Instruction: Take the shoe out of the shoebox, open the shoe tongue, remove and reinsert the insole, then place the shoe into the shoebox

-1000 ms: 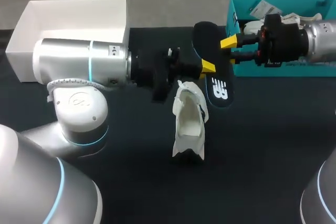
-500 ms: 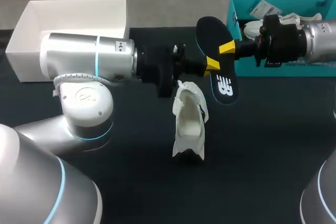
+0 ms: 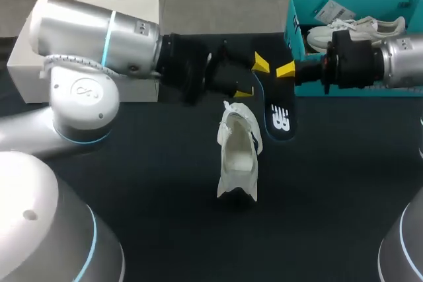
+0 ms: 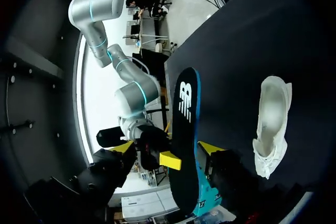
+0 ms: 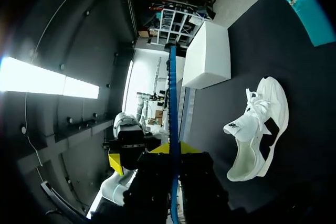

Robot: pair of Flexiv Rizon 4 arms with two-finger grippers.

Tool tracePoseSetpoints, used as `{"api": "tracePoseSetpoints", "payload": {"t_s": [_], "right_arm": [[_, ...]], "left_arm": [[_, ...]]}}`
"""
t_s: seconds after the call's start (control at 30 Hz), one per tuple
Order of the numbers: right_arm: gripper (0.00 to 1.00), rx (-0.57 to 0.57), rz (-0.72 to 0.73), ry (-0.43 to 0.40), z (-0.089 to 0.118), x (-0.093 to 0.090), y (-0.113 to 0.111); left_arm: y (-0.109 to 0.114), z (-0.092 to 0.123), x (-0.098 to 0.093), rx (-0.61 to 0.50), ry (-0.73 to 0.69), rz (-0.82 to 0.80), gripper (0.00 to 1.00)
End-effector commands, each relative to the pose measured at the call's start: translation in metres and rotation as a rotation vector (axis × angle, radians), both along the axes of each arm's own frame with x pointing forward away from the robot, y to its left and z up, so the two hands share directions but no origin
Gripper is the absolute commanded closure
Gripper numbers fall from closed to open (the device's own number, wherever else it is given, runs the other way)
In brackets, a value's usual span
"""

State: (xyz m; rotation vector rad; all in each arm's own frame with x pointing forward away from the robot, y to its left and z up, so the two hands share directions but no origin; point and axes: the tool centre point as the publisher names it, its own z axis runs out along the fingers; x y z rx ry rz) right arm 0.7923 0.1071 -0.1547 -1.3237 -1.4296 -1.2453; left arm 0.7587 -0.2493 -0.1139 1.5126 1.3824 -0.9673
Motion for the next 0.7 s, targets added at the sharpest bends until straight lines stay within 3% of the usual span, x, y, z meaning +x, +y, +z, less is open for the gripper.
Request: {"api": "tracePoseSetpoints", "payload": {"t_s": [0.03, 0.3, 0.43, 0.7], "right_arm": [[1.00, -0.013, 0.004, 0.011, -0.003, 0.002, 0.004], [1.00, -0.050, 0.012, 0.031, -0.011, 0.004, 0.010], [1.00, -0.048, 0.013, 0.036, -0.016, 0.003, 0.012], [1.00, -0.024, 0.001, 0.017, -0.027, 0.002, 0.012]], "left_arm": [[0.015, 0.016, 0.000, 0.235, 0.027, -0.002, 0.00], [0.018, 0.024, -0.005, 0.474, 0.116, -0.015, 0.00], [0.017, 0.029, -0.005, 0.597, 0.096, -0.025, 0.00], [0.018, 0.030, -0.005, 0.615, 0.097, -0.027, 0.00]]}}
